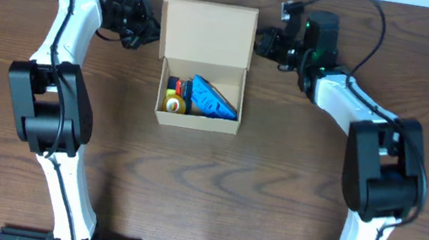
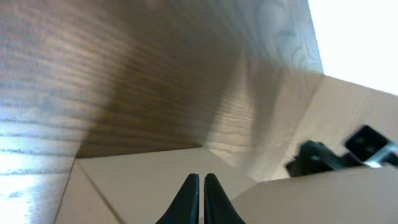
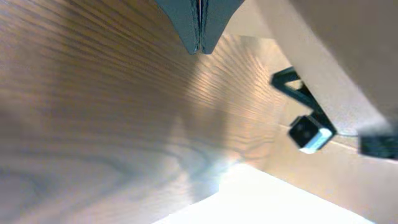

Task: Pack container
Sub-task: 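Push the lid flaps over with both grippers to close the box, then press down on the closed lid with the right gripper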

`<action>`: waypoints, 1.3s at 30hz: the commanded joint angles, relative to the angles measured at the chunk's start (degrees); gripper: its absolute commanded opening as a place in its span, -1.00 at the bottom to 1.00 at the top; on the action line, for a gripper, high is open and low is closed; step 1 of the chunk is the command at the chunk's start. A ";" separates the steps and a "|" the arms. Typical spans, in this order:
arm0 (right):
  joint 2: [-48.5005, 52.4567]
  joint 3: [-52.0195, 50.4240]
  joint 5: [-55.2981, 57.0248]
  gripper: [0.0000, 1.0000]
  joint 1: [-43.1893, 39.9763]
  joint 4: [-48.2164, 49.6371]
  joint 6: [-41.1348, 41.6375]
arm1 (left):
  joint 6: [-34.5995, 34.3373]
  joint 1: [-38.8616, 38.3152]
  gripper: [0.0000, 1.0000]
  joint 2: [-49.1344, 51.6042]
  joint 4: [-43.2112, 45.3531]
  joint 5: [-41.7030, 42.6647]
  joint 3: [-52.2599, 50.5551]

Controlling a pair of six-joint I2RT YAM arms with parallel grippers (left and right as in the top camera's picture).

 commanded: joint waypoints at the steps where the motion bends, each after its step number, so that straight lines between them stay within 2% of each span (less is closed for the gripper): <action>1: -4.00 0.83 -1.55 -0.97 0.85 -1.33 -2.91 | 5.01 0.02 -0.89 0.92 -2.12 -1.38 2.19; 11: -10.71 0.83 -2.29 -0.97 3.10 -12.33 -11.04 | 14.21 0.02 -0.89 0.92 -15.89 -4.31 6.25; 17: -16.57 0.85 3.41 -0.97 6.16 -23.93 -16.79 | 17.46 0.02 -0.90 0.92 -24.37 -9.88 10.75; 26: -22.23 0.92 22.51 -0.97 16.31 -42.82 -20.59 | 16.70 0.02 -0.89 0.92 -32.33 -20.61 18.78; 33: -21.62 0.90 36.06 -0.97 24.52 -46.90 -19.43 | 10.25 0.02 -0.90 0.92 -36.41 -32.00 23.71; 39: -17.14 0.90 37.57 -0.97 27.36 -48.19 -18.53 | 6.14 0.02 -0.89 0.92 -38.47 -36.46 23.98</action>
